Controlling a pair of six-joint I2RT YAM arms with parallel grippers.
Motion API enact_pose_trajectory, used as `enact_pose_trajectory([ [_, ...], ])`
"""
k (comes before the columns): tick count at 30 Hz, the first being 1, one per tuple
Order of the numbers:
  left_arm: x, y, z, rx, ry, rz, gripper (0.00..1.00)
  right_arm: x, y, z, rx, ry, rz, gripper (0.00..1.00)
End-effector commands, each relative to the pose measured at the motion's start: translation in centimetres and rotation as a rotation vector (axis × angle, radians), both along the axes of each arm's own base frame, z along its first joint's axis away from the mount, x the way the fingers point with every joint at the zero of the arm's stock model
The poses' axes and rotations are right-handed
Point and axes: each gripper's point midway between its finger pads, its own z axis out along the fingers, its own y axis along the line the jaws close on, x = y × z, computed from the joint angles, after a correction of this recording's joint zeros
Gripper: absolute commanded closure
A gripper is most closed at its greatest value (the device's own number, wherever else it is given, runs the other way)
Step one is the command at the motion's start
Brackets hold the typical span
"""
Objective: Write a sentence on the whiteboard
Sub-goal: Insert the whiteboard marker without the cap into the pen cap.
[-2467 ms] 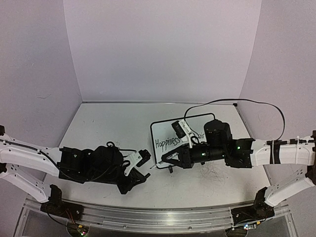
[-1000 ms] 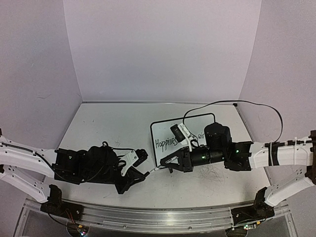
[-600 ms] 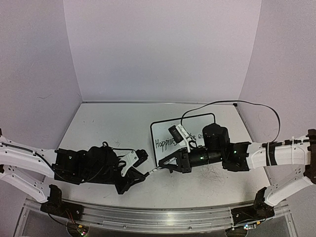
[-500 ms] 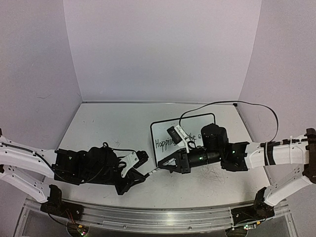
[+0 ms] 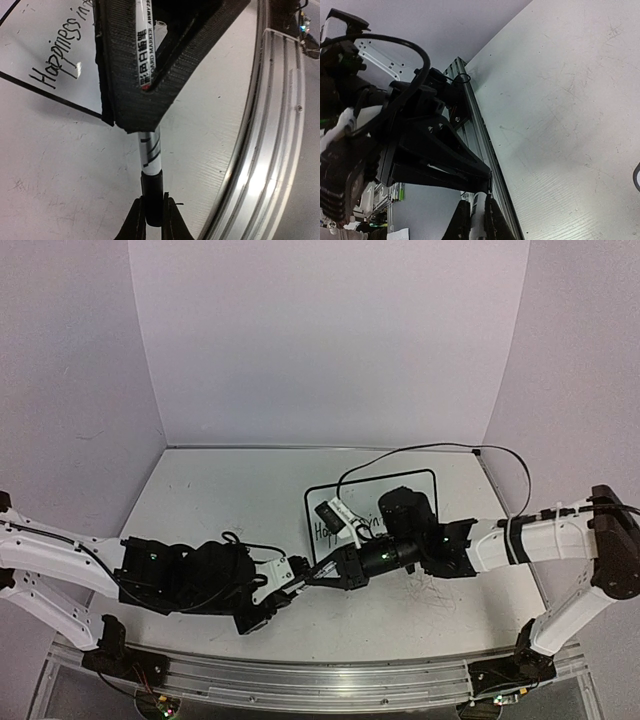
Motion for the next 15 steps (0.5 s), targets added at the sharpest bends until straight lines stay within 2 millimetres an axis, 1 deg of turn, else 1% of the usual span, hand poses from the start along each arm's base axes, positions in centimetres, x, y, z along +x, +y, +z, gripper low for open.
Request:
enact_pose_trajectory([
  [1,3.5,-3.9,10.2,-0.283,-0.243,0.172,1.0,-3.9,3.6,0.0,0.036,0.099,0.098,1.0],
  [4,3.4,-3.8,11.1,-0.3,-0.306,0.219,1.0,-4.7,5.1,-1.1,0.055,0.161,0.086,1.0],
  [5,3.3,-3.6,11.2,-0.308,-0.312,0.225,1.0,-4.9,5.6,-1.0,0.078,0.19,0.08,1.0],
  [6,3.2,-3.6,11.6,-0.337,-0.317,0.233,1.0,-5.1,6.1,-1.6,0.077,0.214,0.072,1.0],
  [9,2.7,-3.5,11.3,-0.352,-0.328,0.242,1.0,-5.4,7.1,-2.1,0.096,0.269,0.048,1.0],
  [12,2.6,-3.1,10.4,-0.343,-0.325,0.253,1.0,-5.0,7.2,-2.0,0.13,0.304,0.007,1.0],
  [15,2.4,-2.3,9.5,-0.345,-0.305,0.259,1.0,-4.4,6.8,-1.9,0.142,0.309,-0.037,1.0],
])
